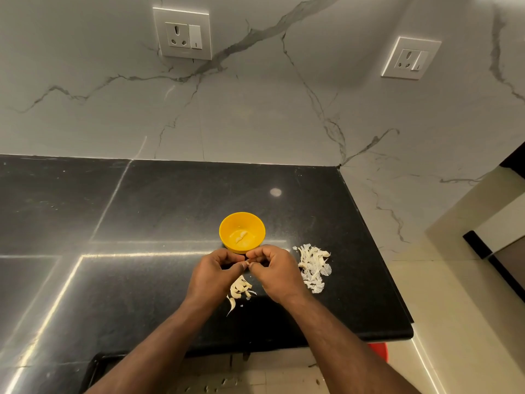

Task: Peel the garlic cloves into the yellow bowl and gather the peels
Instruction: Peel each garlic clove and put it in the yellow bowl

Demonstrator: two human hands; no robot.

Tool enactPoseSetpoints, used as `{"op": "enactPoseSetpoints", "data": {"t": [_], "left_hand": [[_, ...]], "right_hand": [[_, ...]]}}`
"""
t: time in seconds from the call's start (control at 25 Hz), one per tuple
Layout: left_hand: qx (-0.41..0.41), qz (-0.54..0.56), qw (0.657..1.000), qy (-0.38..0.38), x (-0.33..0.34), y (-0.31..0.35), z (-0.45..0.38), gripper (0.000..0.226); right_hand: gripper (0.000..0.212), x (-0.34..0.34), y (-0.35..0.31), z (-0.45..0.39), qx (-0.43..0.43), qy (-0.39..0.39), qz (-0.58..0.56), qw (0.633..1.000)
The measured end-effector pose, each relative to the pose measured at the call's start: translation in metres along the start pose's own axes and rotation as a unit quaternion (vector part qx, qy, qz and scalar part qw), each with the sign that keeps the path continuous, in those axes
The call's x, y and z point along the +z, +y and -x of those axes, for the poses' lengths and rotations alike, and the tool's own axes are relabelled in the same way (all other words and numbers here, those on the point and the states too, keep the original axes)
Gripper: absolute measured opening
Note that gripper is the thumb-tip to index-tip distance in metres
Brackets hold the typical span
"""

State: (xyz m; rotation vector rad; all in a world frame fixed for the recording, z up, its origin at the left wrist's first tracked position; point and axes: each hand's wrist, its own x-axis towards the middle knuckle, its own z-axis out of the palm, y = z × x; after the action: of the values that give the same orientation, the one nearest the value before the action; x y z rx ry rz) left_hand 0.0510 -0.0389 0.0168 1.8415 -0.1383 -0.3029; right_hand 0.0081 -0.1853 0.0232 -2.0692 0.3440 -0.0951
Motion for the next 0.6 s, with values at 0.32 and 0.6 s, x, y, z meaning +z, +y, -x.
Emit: {"op": "enactPoseSetpoints", "data": {"t": [0.32,0.6], "left_hand": [[0.023,-0.058,0.998,0.002,0.005,-0.002,0.003,0.011],[0.031,-0.06,0.998,-0.005,0.003,-0.004,0.005,0.013]], "right_hand": [[0.018,0.007,-0.014,0.005,-0.004,0.033,0.083,0.996],[0.018,0.01,-0.017,0.007,0.005,0.042,0.102,0.994]]}}
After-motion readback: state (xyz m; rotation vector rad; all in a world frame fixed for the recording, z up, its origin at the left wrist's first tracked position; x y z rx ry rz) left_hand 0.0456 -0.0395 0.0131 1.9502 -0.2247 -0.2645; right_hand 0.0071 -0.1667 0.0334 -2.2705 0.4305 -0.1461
